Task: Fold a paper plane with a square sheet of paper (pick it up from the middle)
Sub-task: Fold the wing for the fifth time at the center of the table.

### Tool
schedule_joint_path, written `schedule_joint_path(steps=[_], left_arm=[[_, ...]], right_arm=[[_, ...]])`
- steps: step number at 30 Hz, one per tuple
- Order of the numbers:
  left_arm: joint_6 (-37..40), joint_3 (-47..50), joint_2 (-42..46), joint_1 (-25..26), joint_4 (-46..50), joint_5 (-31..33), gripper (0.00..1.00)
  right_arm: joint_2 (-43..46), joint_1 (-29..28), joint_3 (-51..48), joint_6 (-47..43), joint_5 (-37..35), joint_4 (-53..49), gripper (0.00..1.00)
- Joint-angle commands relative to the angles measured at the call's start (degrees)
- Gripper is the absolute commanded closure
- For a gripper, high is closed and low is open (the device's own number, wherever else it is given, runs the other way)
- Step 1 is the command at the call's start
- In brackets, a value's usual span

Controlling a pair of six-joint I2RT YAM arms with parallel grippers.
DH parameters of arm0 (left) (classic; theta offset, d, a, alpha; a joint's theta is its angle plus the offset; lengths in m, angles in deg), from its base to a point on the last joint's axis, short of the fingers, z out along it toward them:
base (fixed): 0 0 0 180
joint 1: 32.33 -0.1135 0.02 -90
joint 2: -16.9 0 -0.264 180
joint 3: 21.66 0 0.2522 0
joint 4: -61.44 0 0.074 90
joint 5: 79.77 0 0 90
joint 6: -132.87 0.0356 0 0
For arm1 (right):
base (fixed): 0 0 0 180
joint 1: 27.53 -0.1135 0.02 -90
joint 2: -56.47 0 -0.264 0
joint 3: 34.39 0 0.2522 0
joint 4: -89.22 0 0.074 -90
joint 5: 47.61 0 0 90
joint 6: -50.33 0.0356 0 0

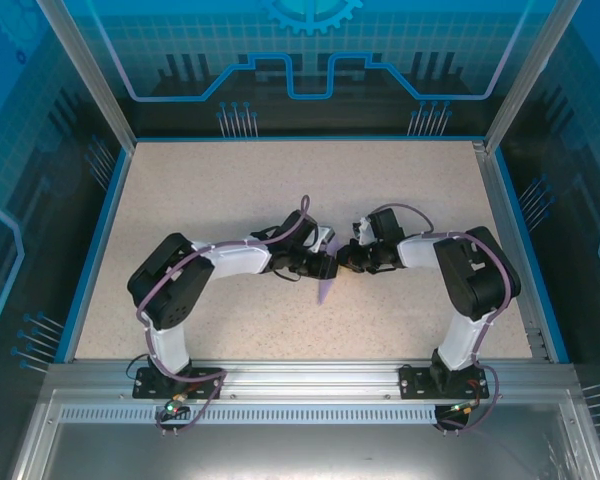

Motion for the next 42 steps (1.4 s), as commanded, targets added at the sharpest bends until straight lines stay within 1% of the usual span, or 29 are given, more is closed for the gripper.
schedule_joint_path(steps=[1,5,7,10,15,23,29,37,39,42], left_arm=[[1.1,1.7,4.6,1.2,4.0,4.4,0.63],[1.2,3.4,7.7,4.0,7.5,13.4,0.62],[1.0,4.1,8.3,5.3,8.7,16.8,0.62],[0.6,4.3,7.8,7.1,9.8,19.7,0.63],[-0.2,4.2,5.5,8.6,9.6,21.1,0.65],[-0.4,3.6,3.1,8.6,8.0,20.3,0.67],[0.0,3.5,1.6,8.5,8.8,20.7,0.7],[0.5,3.4,0.7,8.6,9.8,20.9,0.71],[0.4,3.4,0.7,8.5,9.8,20.8,0.71],[0.2,3.2,0.4,8.6,9.8,21.2,0.71]], right_arm=[[-1.2,-1.2,0.8,-2.0,-1.3,-3.3,0.88],[-1.5,-1.4,1.1,-2.2,-1.6,-3.8,0.88],[-1.4,-1.4,1.2,-2.4,-1.7,-4.2,0.88],[-1.5,-1.5,1.4,-2.6,-1.8,-4.4,0.88],[-1.1,-1.6,1.5,-2.8,-2.1,-4.9,0.87],[-0.9,-1.8,1.3,-2.8,-2.1,-5.0,0.87],[-0.6,-1.8,1.2,-3.0,-2.1,-5.2,0.87],[-0.6,-1.8,1.3,-3.0,-2.1,-5.1,0.87],[-0.5,-1.9,1.3,-3.0,-2.0,-5.1,0.87],[0.2,-2.0,1.1,-2.8,-1.9,-4.8,0.83]])
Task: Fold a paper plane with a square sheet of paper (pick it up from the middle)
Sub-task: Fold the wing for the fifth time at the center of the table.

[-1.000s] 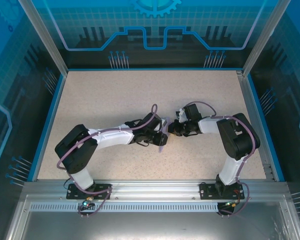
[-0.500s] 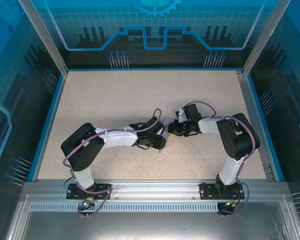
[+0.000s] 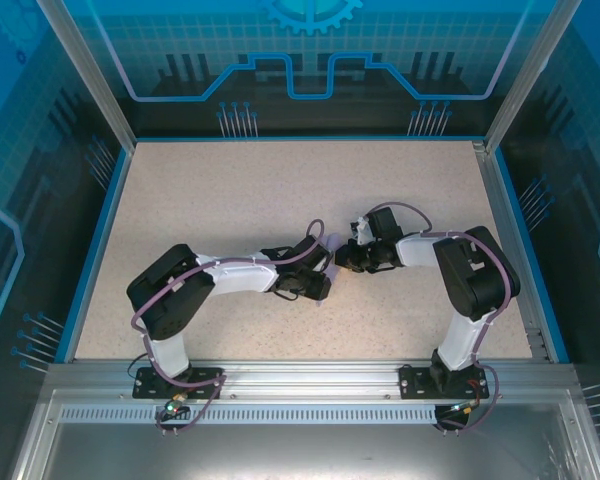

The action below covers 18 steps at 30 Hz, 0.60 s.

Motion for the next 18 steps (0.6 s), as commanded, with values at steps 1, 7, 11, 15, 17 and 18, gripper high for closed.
schedule_joint_path(steps=[1,7,11,15,17,18], left_arm=[[0.2,-0.3,-1.5,0.2,2.0,1.6,0.71],[0.6,-0.5,-2.8,0.3,2.0,2.0,0.71],[0.6,-0.7,-3.1,0.2,1.7,2.0,0.71],[0.5,-0.7,-3.1,0.3,1.4,1.9,0.71],[0.4,-0.6,-3.1,0.3,1.1,1.9,0.71],[0.3,-0.5,-3.0,0.2,1.0,1.8,0.71]], right_arm=[[0.7,-1.3,-0.3,-0.7,-1.0,-2.7,0.81],[6.3,-1.3,-0.5,-1.1,-2.7,-5.3,0.71],[10.0,-0.9,-1.0,-0.9,-4.1,-7.1,0.65],[12.4,-0.9,-2.6,0.2,-4.3,-8.1,0.64],[12.9,-1.0,-3.9,1.1,-4.2,-8.4,0.64],[13.1,-1.1,-4.3,1.3,-4.3,-8.4,0.64]])
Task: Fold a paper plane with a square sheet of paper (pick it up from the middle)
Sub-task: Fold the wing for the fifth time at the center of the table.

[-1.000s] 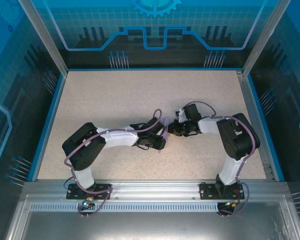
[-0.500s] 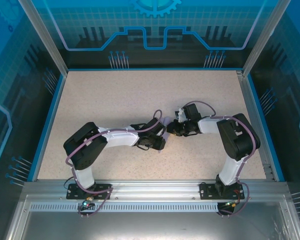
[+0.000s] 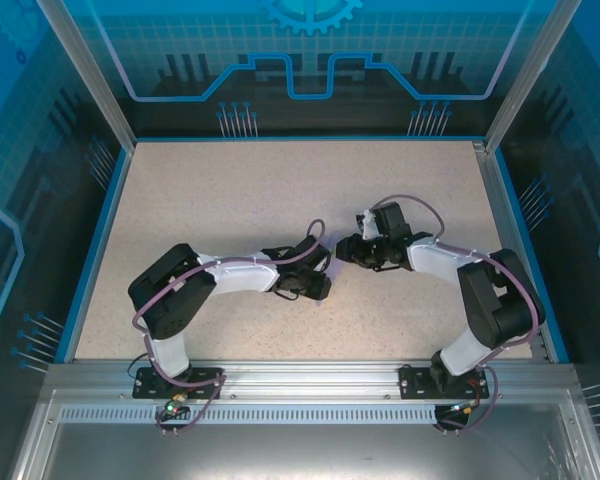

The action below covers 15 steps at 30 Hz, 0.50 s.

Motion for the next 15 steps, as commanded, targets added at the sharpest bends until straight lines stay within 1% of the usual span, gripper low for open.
schedule_joint_path(steps=[1,15], left_arm=[[0.2,0.0,-2.5,0.2,0.8,1.4,0.71],[-0.9,0.9,-2.3,0.3,-1.3,0.6,0.71]], right_arm=[[1.0,-0.4,-2.7,1.2,-0.6,-2.9,0.64],[-5.3,-1.1,-0.8,2.2,1.9,1.6,0.63]])
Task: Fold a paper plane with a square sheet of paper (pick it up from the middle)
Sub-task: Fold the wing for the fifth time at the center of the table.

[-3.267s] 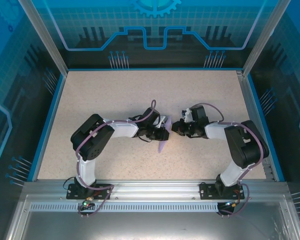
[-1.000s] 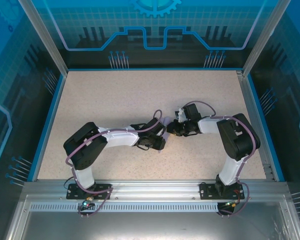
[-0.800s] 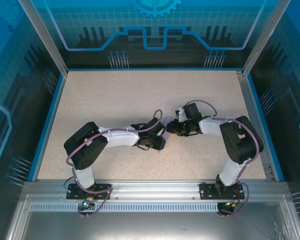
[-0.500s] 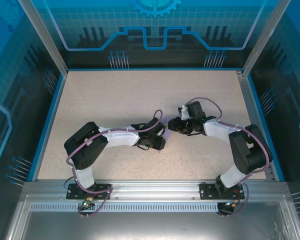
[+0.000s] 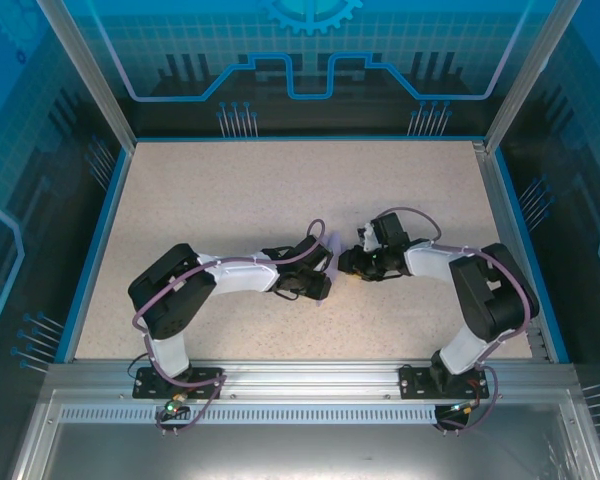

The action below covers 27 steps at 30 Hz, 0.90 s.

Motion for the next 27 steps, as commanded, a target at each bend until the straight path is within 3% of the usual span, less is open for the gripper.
schedule_joint_path(steps=[1,16,27], left_arm=[[-0.9,1.0,-2.2,0.2,-1.3,0.6,0.71],[-0.4,0.9,-2.4,0.2,-1.0,0.9,0.71],[0.1,0.8,-2.5,0.2,-0.8,0.9,0.7]], right_arm=[[-1.6,-1.0,1.6,0.8,2.0,2.5,0.63],[-4.1,-1.2,4.2,0.6,3.2,3.0,0.66],[-4.6,-1.3,5.6,-1.7,1.1,0.7,0.92]])
